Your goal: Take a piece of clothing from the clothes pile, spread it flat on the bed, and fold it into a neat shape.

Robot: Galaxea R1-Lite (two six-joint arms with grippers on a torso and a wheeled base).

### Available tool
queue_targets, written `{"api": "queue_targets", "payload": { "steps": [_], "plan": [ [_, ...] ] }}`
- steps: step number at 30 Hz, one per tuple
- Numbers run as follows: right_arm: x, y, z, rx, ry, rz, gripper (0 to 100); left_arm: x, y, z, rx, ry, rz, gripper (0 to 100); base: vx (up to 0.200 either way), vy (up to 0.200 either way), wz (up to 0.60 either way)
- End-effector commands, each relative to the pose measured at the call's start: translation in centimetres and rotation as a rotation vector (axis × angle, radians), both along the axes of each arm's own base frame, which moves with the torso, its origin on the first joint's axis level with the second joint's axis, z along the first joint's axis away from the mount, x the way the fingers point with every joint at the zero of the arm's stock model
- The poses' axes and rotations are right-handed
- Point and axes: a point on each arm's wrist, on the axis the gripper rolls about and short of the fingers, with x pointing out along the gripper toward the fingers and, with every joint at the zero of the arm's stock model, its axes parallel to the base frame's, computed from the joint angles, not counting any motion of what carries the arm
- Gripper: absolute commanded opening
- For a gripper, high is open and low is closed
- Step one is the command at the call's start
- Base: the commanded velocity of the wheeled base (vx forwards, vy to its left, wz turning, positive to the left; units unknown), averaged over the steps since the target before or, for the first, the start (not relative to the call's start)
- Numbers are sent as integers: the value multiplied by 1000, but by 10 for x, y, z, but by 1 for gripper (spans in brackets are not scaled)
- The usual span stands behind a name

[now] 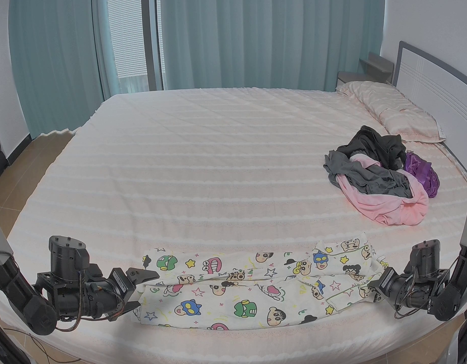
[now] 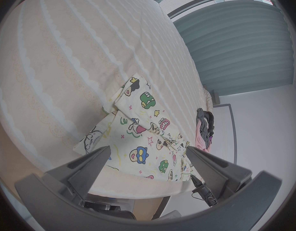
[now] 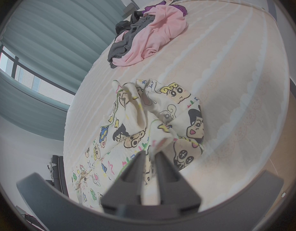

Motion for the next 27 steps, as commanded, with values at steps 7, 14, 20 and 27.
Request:
{"api": "queue_targets", "payload": {
  "steps": [7,14,20,27],
  "plan": [
    [-10,-1,1,-3,18,1,0,1,0,1,-6,-24,1,100,0,0,0],
    [-18,-1,11,0,-16,10,0,1,0,1,-6,-23,0,100,0,0,0],
    [-26,1,18,-2,-8,26,0,1,0,-1,-4,-15,1,100,0,0,0],
    [-37,8,19,-37,44,66,0,1,0,-2,-2,-13,0,100,0,0,0]
  ]
}}
